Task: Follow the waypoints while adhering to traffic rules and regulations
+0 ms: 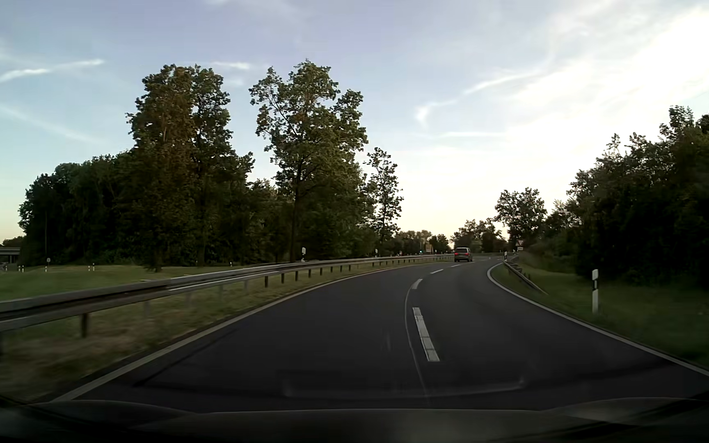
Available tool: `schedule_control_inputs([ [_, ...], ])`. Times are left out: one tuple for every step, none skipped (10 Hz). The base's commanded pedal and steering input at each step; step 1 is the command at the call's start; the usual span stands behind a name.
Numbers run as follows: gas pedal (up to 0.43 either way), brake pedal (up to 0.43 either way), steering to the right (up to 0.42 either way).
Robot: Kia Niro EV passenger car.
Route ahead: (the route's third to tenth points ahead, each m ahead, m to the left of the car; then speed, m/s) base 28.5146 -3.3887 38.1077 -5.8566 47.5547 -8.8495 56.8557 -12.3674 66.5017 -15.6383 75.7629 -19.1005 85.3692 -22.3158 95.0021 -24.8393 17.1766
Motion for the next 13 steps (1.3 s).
schedule_control_inputs([
  [0.000,0.000,0.053],
  [0.000,0.000,0.051],
  [0.000,0.000,0.047],
  [0.000,0.000,0.043],
  [0.000,0.000,0.040],
  [0.000,0.000,0.040],
  [0.000,0.000,0.040],
  [0.000,0.000,0.040],
  [0.000,0.000,0.040],
  [0.000,0.000,0.039],
  [0.000,0.000,0.039],
  [0.000,0.000,0.038],
  [0.000,0.000,0.037],
])
